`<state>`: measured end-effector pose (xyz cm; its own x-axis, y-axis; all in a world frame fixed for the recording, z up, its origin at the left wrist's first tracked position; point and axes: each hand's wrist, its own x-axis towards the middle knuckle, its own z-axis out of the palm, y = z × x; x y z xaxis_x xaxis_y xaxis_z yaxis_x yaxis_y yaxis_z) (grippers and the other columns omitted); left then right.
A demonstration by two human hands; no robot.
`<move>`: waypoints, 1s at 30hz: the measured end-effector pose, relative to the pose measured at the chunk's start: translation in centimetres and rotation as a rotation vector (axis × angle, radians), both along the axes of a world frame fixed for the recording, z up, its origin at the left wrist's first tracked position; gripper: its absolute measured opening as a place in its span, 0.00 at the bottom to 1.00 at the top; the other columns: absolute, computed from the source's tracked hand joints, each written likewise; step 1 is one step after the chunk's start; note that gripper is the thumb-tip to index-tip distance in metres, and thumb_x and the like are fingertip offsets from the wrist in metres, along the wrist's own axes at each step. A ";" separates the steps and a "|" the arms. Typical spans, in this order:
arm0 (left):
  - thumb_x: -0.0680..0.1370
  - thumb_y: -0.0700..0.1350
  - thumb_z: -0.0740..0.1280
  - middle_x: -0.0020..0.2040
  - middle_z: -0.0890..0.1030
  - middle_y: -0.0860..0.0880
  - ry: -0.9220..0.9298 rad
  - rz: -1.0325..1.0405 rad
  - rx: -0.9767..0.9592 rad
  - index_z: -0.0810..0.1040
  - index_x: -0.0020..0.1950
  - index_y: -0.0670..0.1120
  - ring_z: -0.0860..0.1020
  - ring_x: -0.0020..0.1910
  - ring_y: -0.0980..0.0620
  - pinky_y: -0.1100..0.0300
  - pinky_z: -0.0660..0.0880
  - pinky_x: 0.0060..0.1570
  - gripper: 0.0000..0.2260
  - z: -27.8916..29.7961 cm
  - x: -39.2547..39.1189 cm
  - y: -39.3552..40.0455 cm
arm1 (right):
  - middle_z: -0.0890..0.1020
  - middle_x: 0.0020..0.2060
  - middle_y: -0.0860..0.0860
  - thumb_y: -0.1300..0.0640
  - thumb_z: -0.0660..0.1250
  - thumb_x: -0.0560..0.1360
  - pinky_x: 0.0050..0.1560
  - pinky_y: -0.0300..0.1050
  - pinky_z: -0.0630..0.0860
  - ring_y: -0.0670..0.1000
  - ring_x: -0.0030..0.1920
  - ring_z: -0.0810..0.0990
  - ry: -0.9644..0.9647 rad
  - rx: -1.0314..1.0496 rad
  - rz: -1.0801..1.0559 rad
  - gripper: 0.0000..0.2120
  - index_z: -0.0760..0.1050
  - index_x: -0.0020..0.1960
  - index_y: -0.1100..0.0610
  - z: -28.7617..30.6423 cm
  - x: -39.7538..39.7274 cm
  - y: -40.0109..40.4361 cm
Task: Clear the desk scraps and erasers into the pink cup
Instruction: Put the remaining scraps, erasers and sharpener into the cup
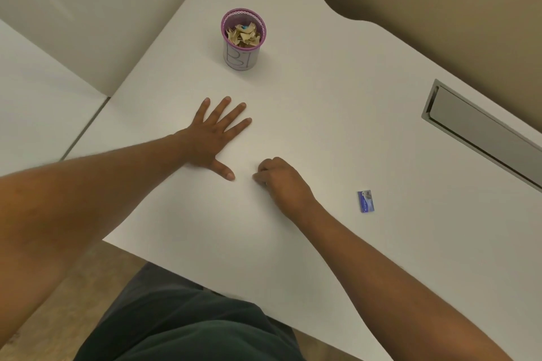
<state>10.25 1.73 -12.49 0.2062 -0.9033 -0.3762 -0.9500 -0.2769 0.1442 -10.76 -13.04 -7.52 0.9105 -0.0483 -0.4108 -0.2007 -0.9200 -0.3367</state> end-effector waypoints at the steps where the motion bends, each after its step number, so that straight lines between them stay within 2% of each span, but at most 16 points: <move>1: 0.59 0.88 0.45 0.85 0.32 0.45 0.001 -0.001 -0.001 0.33 0.84 0.52 0.34 0.84 0.35 0.28 0.39 0.79 0.64 0.0 0.0 0.0 | 0.77 0.48 0.52 0.64 0.62 0.77 0.49 0.53 0.76 0.54 0.51 0.74 0.004 -0.004 0.010 0.07 0.78 0.48 0.56 0.2 0.2 0.0; 3: 0.59 0.88 0.43 0.85 0.32 0.45 0.005 -0.003 -0.004 0.32 0.84 0.52 0.34 0.84 0.35 0.28 0.39 0.79 0.64 0.1 0.1 0.1 | 0.73 0.40 0.51 0.69 0.60 0.72 0.43 0.52 0.74 0.54 0.44 0.70 0.019 0.012 -0.013 0.10 0.71 0.39 0.56 0.5 0.8 -0.2; 5: 0.59 0.88 0.43 0.85 0.33 0.45 0.012 0.000 -0.010 0.32 0.84 0.52 0.34 0.84 0.35 0.28 0.39 0.79 0.64 0.0 0.2 0.1 | 0.72 0.38 0.51 0.71 0.60 0.70 0.43 0.54 0.74 0.54 0.41 0.70 0.025 0.022 -0.063 0.12 0.68 0.37 0.55 0.5 1.3 -0.3; 7: 0.60 0.88 0.48 0.85 0.32 0.45 0.025 0.008 -0.015 0.32 0.84 0.52 0.33 0.83 0.35 0.29 0.38 0.79 0.64 -0.2 0.2 0.0 | 0.81 0.41 0.51 0.69 0.64 0.75 0.49 0.51 0.78 0.52 0.43 0.77 0.001 0.145 -0.322 0.09 0.78 0.40 0.58 0.7 1.8 -0.3; 9: 0.61 0.88 0.51 0.84 0.30 0.46 0.036 0.010 -0.015 0.30 0.84 0.53 0.31 0.83 0.36 0.29 0.36 0.78 0.64 -0.4 0.3 0.0 | 0.87 0.46 0.50 0.64 0.68 0.77 0.52 0.42 0.79 0.48 0.48 0.83 -0.139 0.320 -0.637 0.08 0.85 0.47 0.58 2.2 3.4 -0.6; 11: 0.62 0.88 0.52 0.84 0.29 0.46 0.043 0.008 -0.023 0.29 0.83 0.53 0.29 0.82 0.36 0.29 0.35 0.78 0.64 -0.5 0.3 0.1 | 0.88 0.45 0.47 0.62 0.71 0.76 0.53 0.35 0.79 0.43 0.48 0.84 -0.320 0.396 -0.746 0.06 0.87 0.48 0.56 4.3 6.6 -1.2; 14: 0.62 0.88 0.52 0.84 0.30 0.45 0.040 0.008 -0.040 0.31 0.84 0.52 0.31 0.83 0.36 0.28 0.37 0.78 0.64 -0.6 0.2 0.1 | 0.88 0.44 0.47 0.63 0.73 0.74 0.52 0.31 0.79 0.41 0.45 0.84 -0.534 0.374 -0.678 0.06 0.87 0.48 0.56 7.2 13.1 -3.1; 16: 0.62 0.88 0.51 0.85 0.32 0.45 0.027 0.010 -0.048 0.32 0.84 0.52 0.32 0.83 0.36 0.28 0.38 0.78 0.64 -0.6 0.3 0.1 | 0.88 0.45 0.51 0.65 0.74 0.73 0.54 0.38 0.80 0.46 0.46 0.85 -0.608 0.313 -0.612 0.07 0.87 0.49 0.58 8.4 17.2 -4.6; 19: 0.62 0.88 0.51 0.85 0.34 0.45 0.021 0.008 -0.062 0.33 0.85 0.52 0.34 0.84 0.35 0.29 0.38 0.79 0.64 -0.8 0.2 0.3 | 0.87 0.48 0.55 0.66 0.72 0.74 0.55 0.47 0.81 0.52 0.50 0.85 -0.581 0.180 -0.526 0.09 0.87 0.51 0.59 8.5 21.6 -6.6; 24: 0.61 0.88 0.51 0.86 0.35 0.45 0.038 0.015 -0.078 0.35 0.85 0.52 0.34 0.84 0.35 0.29 0.37 0.78 0.64 -1.0 0.3 0.4 | 0.86 0.52 0.55 0.63 0.67 0.79 0.56 0.45 0.81 0.54 0.52 0.85 -0.422 -0.004 -0.375 0.11 0.85 0.57 0.57 6.9 24.5 -8.0; 27: 0.61 0.88 0.51 0.86 0.36 0.45 0.027 0.008 -0.092 0.37 0.86 0.52 0.36 0.84 0.35 0.29 0.38 0.78 0.64 -1.1 0.3 0.3 | 0.87 0.54 0.55 0.64 0.66 0.79 0.59 0.47 0.81 0.54 0.55 0.84 -0.440 0.062 -0.400 0.12 0.85 0.59 0.58 6.9 24.0 -8.4; 30: 0.61 0.89 0.50 0.86 0.37 0.45 0.039 0.002 -0.097 0.37 0.85 0.52 0.36 0.84 0.35 0.29 0.38 0.78 0.64 -1.1 0.2 0.2 | 0.87 0.54 0.53 0.65 0.66 0.80 0.59 0.41 0.80 0.49 0.55 0.84 -0.570 0.193 -0.536 0.12 0.85 0.58 0.58 7.8 21.7 -8.7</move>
